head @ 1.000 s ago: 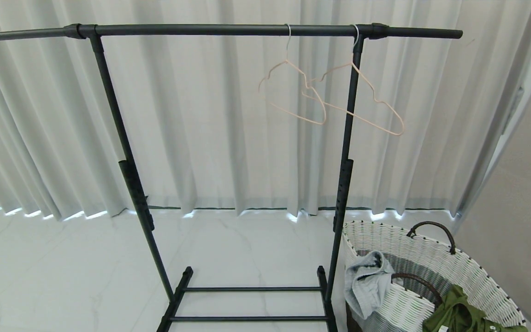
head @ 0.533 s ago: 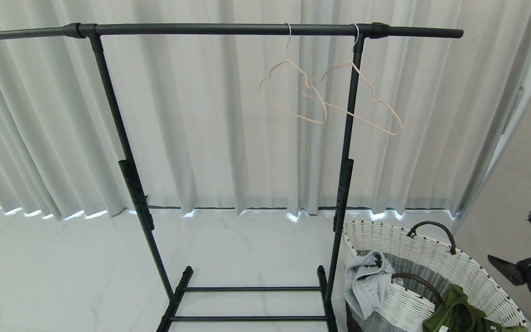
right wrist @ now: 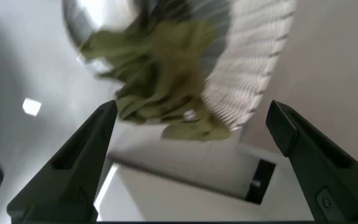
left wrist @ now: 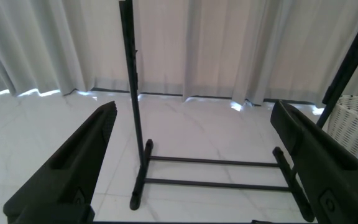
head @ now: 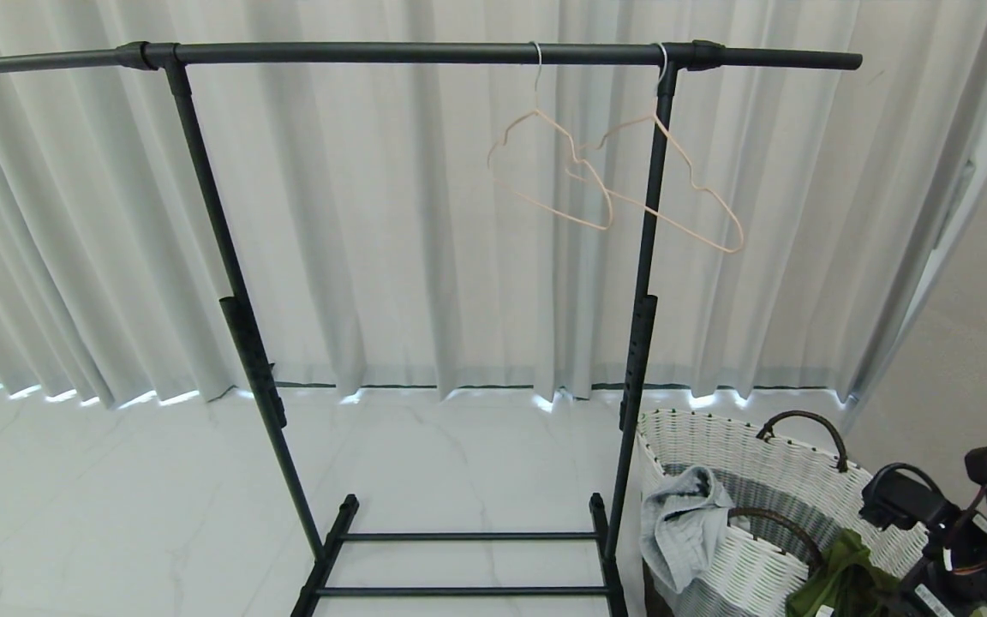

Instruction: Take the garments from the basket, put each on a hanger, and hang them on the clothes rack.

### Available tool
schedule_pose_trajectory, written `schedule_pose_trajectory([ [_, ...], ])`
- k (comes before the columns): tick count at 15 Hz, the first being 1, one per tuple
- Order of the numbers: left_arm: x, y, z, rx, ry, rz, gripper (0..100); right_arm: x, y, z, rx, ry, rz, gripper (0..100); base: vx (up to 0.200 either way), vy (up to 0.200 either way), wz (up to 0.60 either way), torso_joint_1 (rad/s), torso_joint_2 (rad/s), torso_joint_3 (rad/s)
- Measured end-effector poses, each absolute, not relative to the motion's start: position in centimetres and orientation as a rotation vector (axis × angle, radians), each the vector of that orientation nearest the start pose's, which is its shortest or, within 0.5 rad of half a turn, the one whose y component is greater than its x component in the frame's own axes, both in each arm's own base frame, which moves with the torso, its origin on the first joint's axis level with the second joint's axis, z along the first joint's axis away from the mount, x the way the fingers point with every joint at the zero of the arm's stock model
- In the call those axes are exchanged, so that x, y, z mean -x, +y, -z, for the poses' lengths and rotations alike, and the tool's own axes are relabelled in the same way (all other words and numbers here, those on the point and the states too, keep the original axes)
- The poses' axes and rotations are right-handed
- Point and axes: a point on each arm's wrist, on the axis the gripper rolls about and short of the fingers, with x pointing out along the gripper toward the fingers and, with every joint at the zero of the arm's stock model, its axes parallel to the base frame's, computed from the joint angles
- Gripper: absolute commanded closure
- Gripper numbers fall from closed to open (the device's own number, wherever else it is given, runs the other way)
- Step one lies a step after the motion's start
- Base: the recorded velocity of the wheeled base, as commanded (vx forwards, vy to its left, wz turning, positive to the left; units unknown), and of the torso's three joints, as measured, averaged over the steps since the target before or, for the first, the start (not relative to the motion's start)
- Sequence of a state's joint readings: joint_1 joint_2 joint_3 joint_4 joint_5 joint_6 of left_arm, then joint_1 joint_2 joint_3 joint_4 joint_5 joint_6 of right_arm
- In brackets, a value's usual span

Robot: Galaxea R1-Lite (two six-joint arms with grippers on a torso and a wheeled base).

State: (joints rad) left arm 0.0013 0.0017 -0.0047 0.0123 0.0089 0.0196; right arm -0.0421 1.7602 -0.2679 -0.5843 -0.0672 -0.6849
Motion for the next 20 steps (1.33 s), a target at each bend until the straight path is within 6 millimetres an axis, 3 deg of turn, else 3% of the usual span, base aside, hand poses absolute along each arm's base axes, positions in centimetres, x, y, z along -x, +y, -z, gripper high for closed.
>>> schedule_pose_trajectory([
  [4,2.3,0.0,-7.6,-0.02,0.009,-0.011,0,-22.1,-1.6,-1.5,0.64,0.955,-0.21,0,0.0,0.0,0.0,0.0,0.0,0.0],
  [10,2.3,0.0,-7.6,-0.024,0.009,-0.009,0,-24.1,-2.9,1.0,0.637,0.905,-0.137,0,0.0,0.0,0.0,0.0,0.0,0.0],
  [16,2.3,0.0,-7.6,-0.029,0.009,-0.01,0,-25.4,-3.7,1.3,0.632,0.879,-0.1,0,0.0,0.0,0.0,0.0,0.0,0.0],
  [17,2.3,0.0,-7.6,-0.029,0.009,-0.009,0,-25.5,-3.7,1.2,0.632,0.874,-0.098,100,0.0,0.0,0.0,0.0,0.0,0.0],
  [20,2.3,0.0,-7.6,-0.029,0.009,-0.008,0,-25.5,-3.7,0.7,0.635,0.851,-0.092,100,0.0,0.0,0.0,0.0,0.0,0.0],
])
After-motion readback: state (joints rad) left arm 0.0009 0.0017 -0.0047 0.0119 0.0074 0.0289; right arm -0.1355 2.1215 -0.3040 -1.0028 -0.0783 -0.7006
